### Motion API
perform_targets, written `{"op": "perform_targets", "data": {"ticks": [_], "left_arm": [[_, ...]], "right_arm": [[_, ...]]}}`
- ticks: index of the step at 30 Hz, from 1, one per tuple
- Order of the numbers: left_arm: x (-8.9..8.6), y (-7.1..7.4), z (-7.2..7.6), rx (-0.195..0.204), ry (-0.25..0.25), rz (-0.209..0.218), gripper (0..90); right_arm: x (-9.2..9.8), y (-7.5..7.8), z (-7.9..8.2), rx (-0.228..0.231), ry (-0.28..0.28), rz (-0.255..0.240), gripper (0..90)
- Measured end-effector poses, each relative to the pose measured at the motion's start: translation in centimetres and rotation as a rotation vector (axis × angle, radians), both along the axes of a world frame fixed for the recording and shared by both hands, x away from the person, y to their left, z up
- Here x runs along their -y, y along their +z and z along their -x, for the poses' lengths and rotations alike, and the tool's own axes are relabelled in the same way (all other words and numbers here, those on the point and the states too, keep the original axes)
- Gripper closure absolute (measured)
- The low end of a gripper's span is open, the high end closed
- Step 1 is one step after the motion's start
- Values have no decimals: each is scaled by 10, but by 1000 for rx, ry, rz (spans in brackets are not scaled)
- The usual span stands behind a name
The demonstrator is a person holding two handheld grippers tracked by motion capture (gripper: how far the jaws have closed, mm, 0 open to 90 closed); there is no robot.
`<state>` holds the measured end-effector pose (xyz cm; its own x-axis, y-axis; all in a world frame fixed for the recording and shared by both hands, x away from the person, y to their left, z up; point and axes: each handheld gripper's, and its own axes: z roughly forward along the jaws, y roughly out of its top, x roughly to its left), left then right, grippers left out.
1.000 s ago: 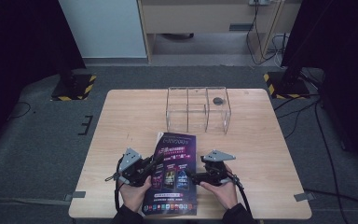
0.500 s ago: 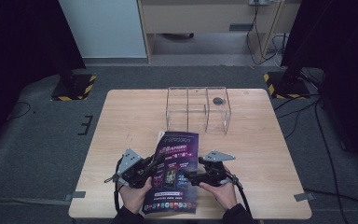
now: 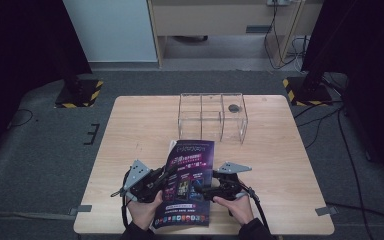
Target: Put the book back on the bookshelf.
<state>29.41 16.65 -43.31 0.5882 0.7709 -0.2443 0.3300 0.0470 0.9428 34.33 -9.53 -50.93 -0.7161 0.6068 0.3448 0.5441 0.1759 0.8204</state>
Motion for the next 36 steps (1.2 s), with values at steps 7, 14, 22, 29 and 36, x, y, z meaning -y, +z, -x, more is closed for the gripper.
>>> {"op": "perform_targets", "data": {"ticks": [7,14,22,29,36], "left_arm": [[0,0,0,4,-5,8,821],[1,0,0,7,-8,9,821],[0,-1,0,8,-9,17,821],[0,-2,-1,8,-3,19,820],[-2,-3,-2,6,5,21,820]], "right_arm": [[-6,-4,0,-29,47,-24,142],[-9,-6,1,-66,86,-68,234],[-7,-4,1,-88,76,-78,322],[-4,-1,1,-96,64,-68,468],[0,3,3,-115,69,-86,608]]}}
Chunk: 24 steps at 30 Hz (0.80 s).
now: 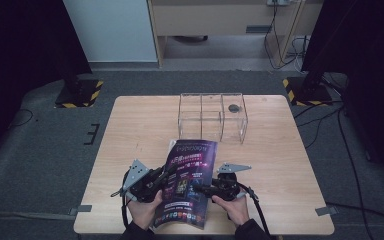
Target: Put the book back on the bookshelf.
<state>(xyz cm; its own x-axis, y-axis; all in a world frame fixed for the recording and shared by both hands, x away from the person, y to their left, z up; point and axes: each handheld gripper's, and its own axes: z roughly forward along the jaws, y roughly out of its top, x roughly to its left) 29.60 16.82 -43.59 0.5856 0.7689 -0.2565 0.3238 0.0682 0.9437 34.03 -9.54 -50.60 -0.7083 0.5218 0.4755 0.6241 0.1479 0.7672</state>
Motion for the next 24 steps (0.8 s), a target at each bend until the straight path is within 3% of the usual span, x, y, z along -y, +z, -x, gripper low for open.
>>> {"op": "perform_targets", "data": {"ticks": [7,24], "left_arm": [[-3,-2,-3,-7,14,5,819],[-13,-5,-8,-16,43,20,810]], "right_arm": [[4,4,2,-13,16,-47,729],[9,15,6,-11,16,-90,803]]}}
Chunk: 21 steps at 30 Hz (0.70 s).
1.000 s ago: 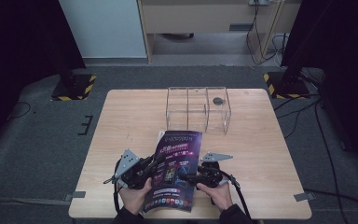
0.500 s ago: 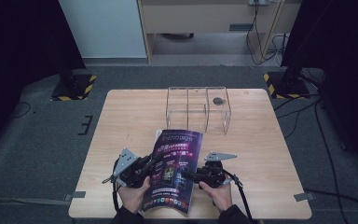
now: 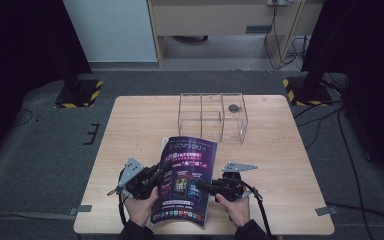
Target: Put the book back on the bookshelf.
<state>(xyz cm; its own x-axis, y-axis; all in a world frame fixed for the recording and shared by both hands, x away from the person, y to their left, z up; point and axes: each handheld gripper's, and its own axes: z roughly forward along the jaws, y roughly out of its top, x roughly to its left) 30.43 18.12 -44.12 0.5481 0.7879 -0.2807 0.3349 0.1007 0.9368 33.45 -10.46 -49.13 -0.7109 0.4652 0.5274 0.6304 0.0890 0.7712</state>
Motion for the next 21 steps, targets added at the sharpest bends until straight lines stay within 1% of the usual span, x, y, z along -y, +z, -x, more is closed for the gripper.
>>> {"op": "perform_targets", "data": {"ticks": [5,11,15,16,18,19,21], "left_arm": [[-4,-1,-2,-8,2,7,787],[-6,-2,-5,-16,10,5,754],[-8,-4,-7,-19,26,-8,693],[-8,-4,-8,-27,24,-1,681],[-10,-5,-9,-34,26,-3,654],[-10,-5,-10,-28,34,-10,641],[-10,-5,-11,-39,37,-18,611]], "right_arm": [[4,4,0,9,-2,-18,824],[5,9,1,26,-2,-13,827],[5,10,2,27,2,-18,828],[6,11,2,26,2,-18,828],[5,12,2,35,6,-16,828],[5,13,2,36,7,-17,828],[5,14,2,36,8,-16,828]]}}
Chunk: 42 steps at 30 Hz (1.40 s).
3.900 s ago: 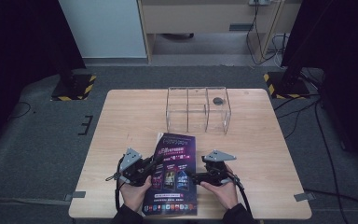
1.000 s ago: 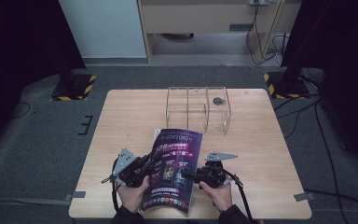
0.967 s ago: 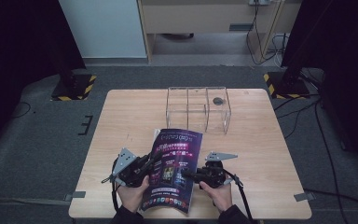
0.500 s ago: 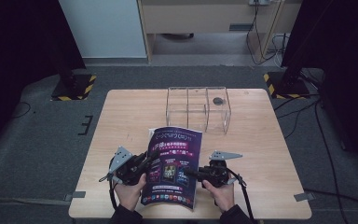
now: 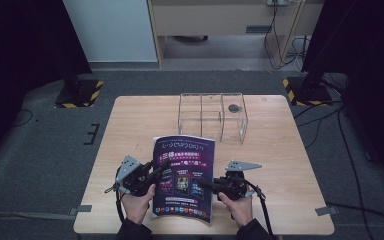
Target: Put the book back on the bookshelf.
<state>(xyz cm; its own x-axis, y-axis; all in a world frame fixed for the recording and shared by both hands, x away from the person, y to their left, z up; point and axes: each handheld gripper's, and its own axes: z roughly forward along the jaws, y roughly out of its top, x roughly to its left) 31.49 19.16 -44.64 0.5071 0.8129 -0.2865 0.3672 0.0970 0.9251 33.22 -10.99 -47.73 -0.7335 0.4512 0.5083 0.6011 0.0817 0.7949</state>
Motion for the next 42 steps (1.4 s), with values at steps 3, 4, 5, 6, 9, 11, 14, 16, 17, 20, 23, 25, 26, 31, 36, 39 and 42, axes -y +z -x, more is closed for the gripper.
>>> {"op": "perform_targets", "data": {"ticks": [3,4,5,6,9,11,14,16,17,20,23,25,26,31,36,39,42], "left_arm": [[-1,0,-1,-7,12,-4,566],[-2,-1,-1,-9,24,-10,547],[-2,-1,-1,-11,41,-21,527],[-4,-1,-1,-14,62,-29,511],[-10,-2,-2,-14,84,-18,483],[-13,-1,-2,-13,99,-24,461],[-16,-1,-2,-14,116,-35,435],[-19,-3,-3,-20,127,-49,416],[-20,-4,-4,-25,134,-54,406],[-24,-9,-5,-34,165,-87,388],[-28,-14,-7,-47,190,-111,375],[-31,-18,-9,-58,203,-123,368],[-33,-20,-10,-67,209,-133,364],[-38,-30,-14,-99,235,-176,349],[-40,-42,-19,-139,257,-237,323],[-41,-50,-22,-160,269,-278,314],[-44,-57,-26,-192,278,-311,293]], "right_arm": [[0,1,0,5,4,-2,829],[0,2,0,7,5,-1,829],[-1,2,1,8,5,-2,829],[-1,3,1,10,7,-2,829],[0,5,1,15,7,-2,829],[1,6,2,14,3,1,829],[4,4,0,9,-22,2,829],[8,4,-1,4,-25,-17,829],[9,5,-1,6,-28,-21,829],[10,11,-1,22,-41,-20,829],[12,18,-2,35,-52,-40,829],[13,23,-3,50,-61,-46,830],[14,26,-3,58,-66,-47,830],[20,39,-7,84,-90,-57,829],[26,49,-9,116,-113,-48,830],[29,55,-10,130,-127,-42,830],[32,60,-12,143,-140,-43,830]]}}
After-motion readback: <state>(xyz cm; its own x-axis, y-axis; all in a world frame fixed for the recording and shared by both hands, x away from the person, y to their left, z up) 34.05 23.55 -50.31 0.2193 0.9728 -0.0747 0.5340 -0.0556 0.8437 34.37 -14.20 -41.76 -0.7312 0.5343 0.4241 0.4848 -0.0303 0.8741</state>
